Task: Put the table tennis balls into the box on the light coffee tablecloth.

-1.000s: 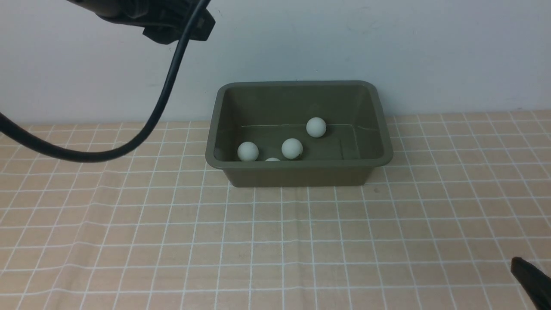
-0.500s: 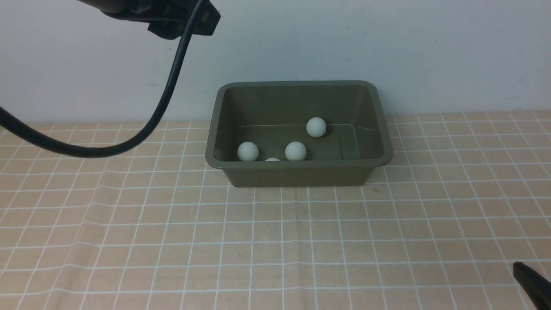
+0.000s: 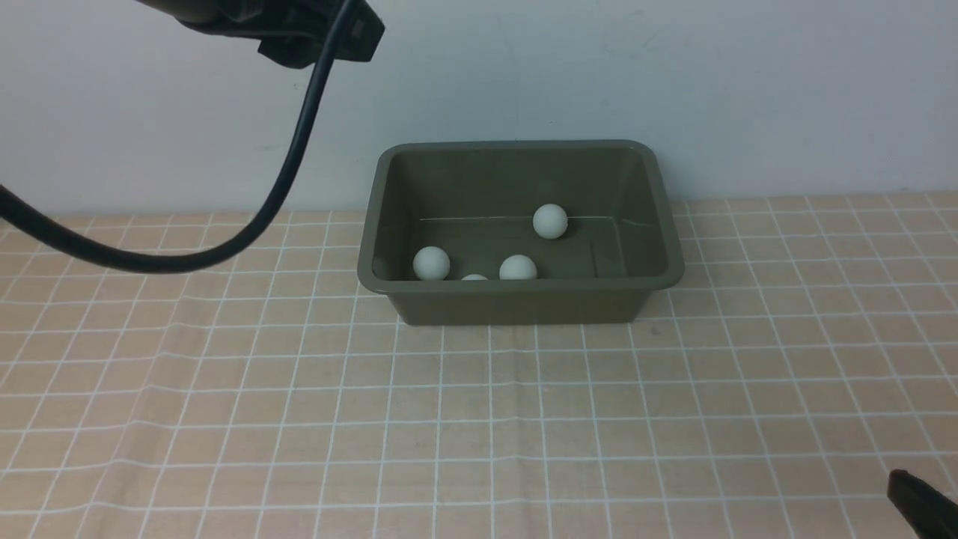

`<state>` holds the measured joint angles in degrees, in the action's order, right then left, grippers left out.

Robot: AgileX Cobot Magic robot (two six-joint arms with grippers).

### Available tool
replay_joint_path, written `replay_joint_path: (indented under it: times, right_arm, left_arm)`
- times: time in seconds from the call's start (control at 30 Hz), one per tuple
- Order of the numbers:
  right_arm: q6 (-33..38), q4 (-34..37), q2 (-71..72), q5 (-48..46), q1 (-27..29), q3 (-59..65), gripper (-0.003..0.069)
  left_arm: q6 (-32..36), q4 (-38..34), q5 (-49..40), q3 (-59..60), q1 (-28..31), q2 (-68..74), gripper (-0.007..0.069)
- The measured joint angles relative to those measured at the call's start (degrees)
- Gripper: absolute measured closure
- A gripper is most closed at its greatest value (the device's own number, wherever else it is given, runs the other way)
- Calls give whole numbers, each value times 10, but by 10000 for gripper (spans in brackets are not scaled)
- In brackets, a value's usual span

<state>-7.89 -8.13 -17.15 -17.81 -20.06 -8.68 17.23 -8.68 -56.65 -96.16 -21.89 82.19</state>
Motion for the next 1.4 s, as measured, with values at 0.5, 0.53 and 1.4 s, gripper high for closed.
replay_joint_path:
  times: [0.5,0.53,1.4]
  right_arm:
    - [0,29,137,-26,205,33,237]
    - [0,24,141,-26,206,38,237]
    - [-1,23,178,-56,210,95,237]
  left_arm:
    - [3,-55,0,0,0,0,248]
    - [4,-56,0,0,0,0,248]
    - [4,-56,0,0,0,0,248]
